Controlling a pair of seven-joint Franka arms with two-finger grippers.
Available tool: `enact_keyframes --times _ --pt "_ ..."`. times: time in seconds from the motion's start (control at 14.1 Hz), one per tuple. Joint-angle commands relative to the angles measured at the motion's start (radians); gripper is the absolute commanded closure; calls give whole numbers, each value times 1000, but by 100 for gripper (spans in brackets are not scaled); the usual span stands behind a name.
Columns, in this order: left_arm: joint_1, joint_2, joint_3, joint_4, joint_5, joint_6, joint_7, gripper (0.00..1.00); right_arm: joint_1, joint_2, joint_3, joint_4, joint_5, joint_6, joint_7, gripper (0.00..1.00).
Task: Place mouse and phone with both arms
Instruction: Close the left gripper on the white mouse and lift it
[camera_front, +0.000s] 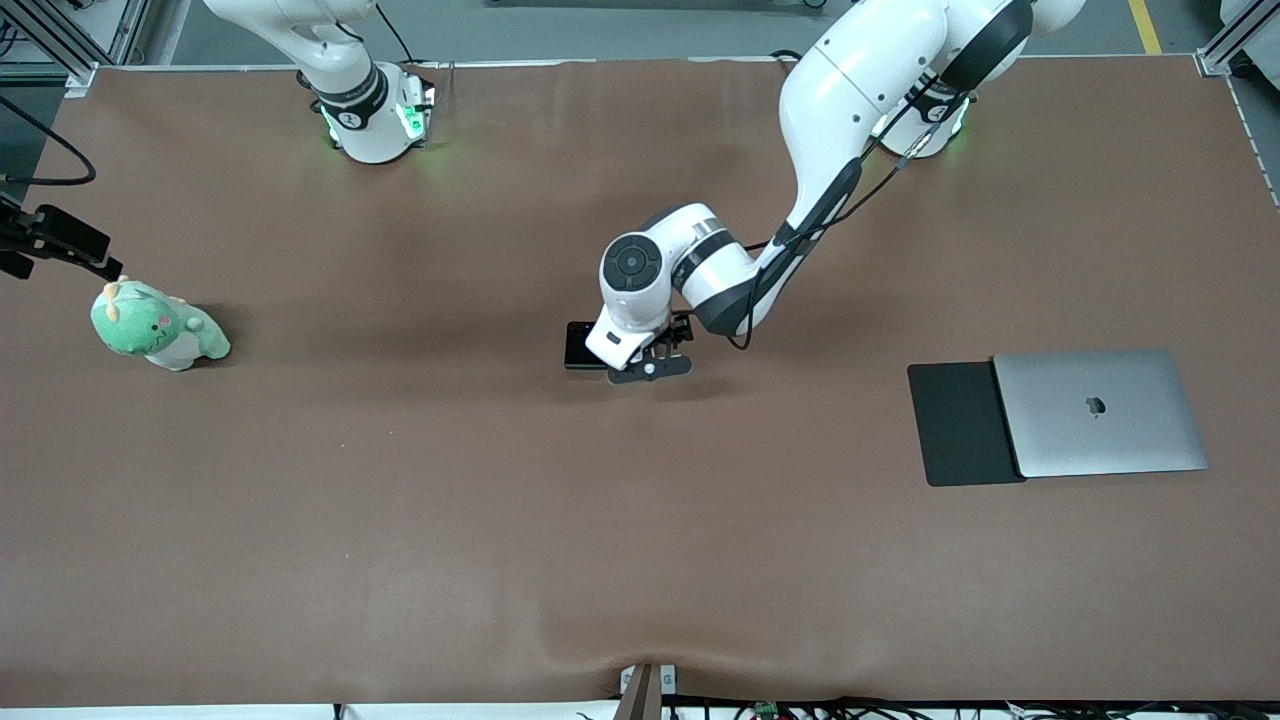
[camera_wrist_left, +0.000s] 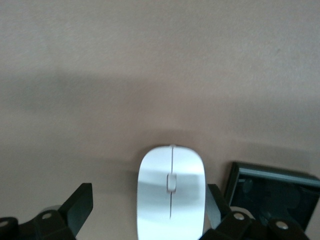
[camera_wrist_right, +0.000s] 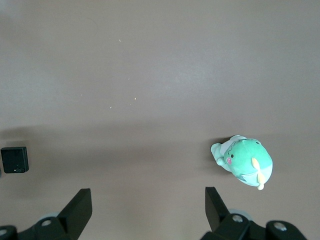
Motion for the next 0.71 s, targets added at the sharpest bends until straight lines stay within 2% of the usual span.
enact_keyframes --times 0.0,0.64 --pt "-69 30 49 41 33 20 -62 0 -20 -1 13 2 -12 -5 -14 0" --pt "-66 21 48 31 35 -2 -113 0 -23 -1 13 2 -10 -5 -15 0"
